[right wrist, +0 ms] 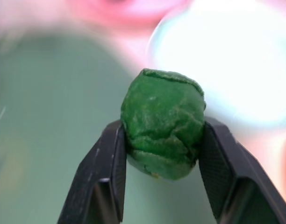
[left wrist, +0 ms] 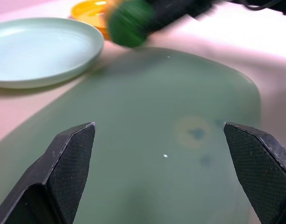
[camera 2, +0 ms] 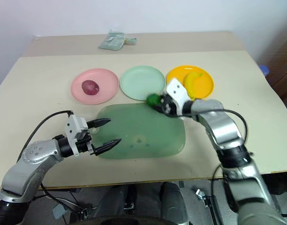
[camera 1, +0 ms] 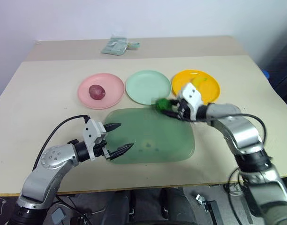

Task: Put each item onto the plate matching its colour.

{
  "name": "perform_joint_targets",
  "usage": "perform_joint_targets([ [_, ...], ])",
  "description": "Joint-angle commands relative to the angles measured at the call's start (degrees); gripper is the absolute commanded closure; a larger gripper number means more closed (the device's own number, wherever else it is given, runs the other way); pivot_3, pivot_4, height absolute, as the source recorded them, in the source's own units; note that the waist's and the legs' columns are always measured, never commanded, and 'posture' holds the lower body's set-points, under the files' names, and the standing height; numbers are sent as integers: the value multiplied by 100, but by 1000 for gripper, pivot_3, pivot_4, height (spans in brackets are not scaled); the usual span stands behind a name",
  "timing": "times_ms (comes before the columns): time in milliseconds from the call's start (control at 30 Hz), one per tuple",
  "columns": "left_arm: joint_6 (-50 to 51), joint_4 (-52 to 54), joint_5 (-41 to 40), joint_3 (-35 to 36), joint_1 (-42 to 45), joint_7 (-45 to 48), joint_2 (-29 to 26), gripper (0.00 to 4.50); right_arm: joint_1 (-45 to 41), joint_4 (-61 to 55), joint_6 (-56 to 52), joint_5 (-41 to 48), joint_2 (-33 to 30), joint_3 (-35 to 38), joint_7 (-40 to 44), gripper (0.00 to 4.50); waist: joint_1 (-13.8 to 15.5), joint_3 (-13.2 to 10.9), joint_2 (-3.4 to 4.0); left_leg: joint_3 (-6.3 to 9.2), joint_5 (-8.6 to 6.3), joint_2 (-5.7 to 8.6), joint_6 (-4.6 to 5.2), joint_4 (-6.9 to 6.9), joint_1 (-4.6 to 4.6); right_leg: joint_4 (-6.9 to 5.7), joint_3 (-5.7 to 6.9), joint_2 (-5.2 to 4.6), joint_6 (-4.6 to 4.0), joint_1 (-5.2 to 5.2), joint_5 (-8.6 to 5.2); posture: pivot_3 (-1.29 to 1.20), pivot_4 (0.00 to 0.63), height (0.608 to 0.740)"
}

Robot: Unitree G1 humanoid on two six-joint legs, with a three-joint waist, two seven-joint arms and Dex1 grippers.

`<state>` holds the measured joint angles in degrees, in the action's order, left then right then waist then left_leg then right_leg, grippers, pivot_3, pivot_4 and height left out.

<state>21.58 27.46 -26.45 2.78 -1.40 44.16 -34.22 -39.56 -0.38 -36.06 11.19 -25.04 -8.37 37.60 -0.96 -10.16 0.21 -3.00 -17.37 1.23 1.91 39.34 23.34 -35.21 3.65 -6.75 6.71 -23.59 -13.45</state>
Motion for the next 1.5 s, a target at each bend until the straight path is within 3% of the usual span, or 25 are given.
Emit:
perform_joint_targets([
  [33, -257, -98, 63, 387, 151, -322, 128, 0, -784, 1238, 99, -538, 718, 81, -1253, 2708, 20, 1, 0, 0, 1, 0, -1, -1, 0, -2, 0, 1, -1, -2, 0, 0, 150, 740],
  [167, -306, -227, 9, 783, 147, -659, 305, 0, -1548, 2866, 844, -829, 1462, 21, -1778, 2708, 22, 2, -2, 5, 1, 5, -1, -5, 8, -8, 5, 2, -1, -1, 0, 0, 150, 740],
  [367, -346, 31, 124, 1020, -301, -947, 359, 0, -1958, 3903, 1522, -900, 1656, 73, -1532, 2708, -15, 0, 1, 4, 1, 7, -1, -14, 8, -5, 6, 5, 0, -2, 0, 0, 150, 740],
  [467, -369, 126, 172, 1012, -430, -1052, 388, 0, -1909, 3840, 1672, -823, 1553, 125, -1154, 1518, -16, 0, 1, 4, 2, 4, -3, -14, 7, -6, 5, 8, 0, -2, 0, 0, 150, 740],
  [567, -411, 155, 260, 1044, -511, -1170, 423, 0, -1685, 3284, 1784, -776, 1333, 187, -874, 12, -5, 0, 1, 4, 2, 3, -3, -13, 6, -7, 5, 8, 0, -1, 0, 0, 150, 740],
  [800, -508, -203, 405, 1590, -672, -1359, 306, 0, -367, 1336, 2405, -219, 101, 576, 512, 12, 35, 1, 0, 6, 1, 4, -2, -13, 7, -1, 5, 7, 0, 2, 0, 0, 150, 740],
  [1067, -343, -254, 331, 2499, -1127, -1511, 127, 0, 974, 1210, 2214, 716, -1445, 1578, 1975, 12, 18, 1, -1, 1, -1, -1, 2, -10, 1, 6, 4, 4, 0, 7, 0, 0, 150, 740],
  [1233, -388, -60, 282, 2852, -1746, -1572, 315, 0, 1239, 1417, 2314, 676, -1767, 1604, 2300, 12, 19, 1, -1, -5, -2, -6, 3, -10, -4, 10, 1, -1, -1, 7, -1, 0, 150, 740],
  [1500, -325, 309, 271, 2980, -2236, -1772, 600, 0, 852, 1837, 2324, 606, -1613, 1439, 2358, 12, 51, 1, -2, 0, -5, -4, 5, -6, -3, 11, -6, -19, -4, 9, -1, 0, 150, 740],
])
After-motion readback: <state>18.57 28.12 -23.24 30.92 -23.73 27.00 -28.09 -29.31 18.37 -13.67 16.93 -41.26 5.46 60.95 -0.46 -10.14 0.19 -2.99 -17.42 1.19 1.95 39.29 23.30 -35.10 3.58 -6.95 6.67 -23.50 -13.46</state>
